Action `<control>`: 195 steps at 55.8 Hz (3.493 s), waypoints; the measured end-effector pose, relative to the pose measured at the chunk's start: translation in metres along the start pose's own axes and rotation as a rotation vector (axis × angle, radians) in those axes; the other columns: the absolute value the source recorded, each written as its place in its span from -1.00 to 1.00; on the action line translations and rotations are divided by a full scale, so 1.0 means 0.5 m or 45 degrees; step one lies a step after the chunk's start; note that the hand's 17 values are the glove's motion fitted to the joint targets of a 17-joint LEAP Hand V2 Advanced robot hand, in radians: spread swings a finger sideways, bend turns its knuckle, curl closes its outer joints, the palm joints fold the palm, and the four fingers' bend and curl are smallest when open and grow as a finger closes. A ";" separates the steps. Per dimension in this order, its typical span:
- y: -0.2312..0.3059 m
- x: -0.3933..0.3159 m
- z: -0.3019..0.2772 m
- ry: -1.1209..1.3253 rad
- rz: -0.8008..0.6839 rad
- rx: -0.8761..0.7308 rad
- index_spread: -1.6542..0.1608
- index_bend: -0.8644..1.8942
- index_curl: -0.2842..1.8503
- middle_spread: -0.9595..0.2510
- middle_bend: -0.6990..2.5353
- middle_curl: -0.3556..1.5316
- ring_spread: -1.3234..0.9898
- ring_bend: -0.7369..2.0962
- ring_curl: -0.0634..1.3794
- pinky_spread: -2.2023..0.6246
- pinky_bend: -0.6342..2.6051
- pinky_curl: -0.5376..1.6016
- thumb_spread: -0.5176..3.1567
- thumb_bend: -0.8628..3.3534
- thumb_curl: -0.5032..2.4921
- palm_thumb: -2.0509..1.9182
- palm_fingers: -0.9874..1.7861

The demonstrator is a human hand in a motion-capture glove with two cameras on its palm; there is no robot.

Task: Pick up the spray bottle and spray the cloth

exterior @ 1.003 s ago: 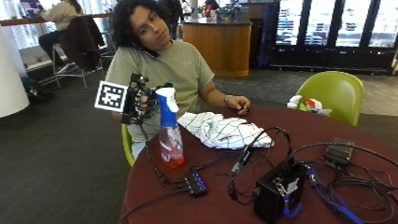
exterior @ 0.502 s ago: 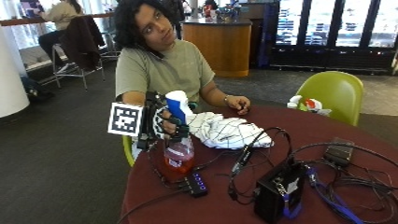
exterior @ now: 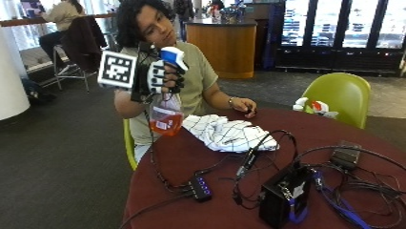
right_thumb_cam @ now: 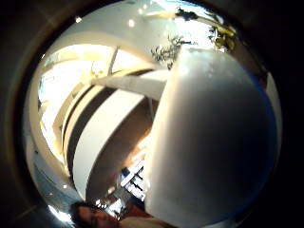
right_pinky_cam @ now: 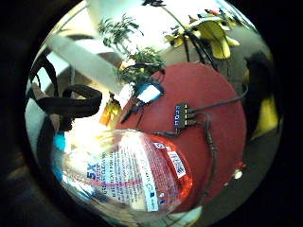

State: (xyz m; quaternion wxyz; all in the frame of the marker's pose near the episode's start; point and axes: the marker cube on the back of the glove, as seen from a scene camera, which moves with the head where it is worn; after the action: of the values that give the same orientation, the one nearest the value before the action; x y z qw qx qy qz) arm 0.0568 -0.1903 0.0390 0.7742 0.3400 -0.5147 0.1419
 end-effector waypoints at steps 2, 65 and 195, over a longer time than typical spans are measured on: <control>-0.002 -0.025 0.007 0.050 -0.019 -0.096 0.54 -0.12 -0.34 0.33 -0.23 -0.08 0.01 -0.10 -0.31 0.40 -0.35 -0.12 -0.48 -0.61 -0.26 0.54 0.70; 0.231 0.093 0.418 1.764 0.321 -1.766 0.53 -0.13 -0.22 0.32 -0.20 -0.06 0.00 -0.08 -0.24 0.38 -0.32 -0.10 -0.56 -0.61 -0.17 0.52 0.68; 0.181 -0.171 0.559 0.747 -0.444 -1.184 0.43 -0.31 -0.50 0.55 -0.43 -0.20 0.11 -0.22 -0.37 0.69 -0.31 -0.11 -0.28 -0.61 -0.30 0.42 -0.04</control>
State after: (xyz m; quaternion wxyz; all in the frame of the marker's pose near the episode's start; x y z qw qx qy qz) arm -0.2273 -0.3013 0.0638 0.9646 -0.0099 -0.2231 -0.1405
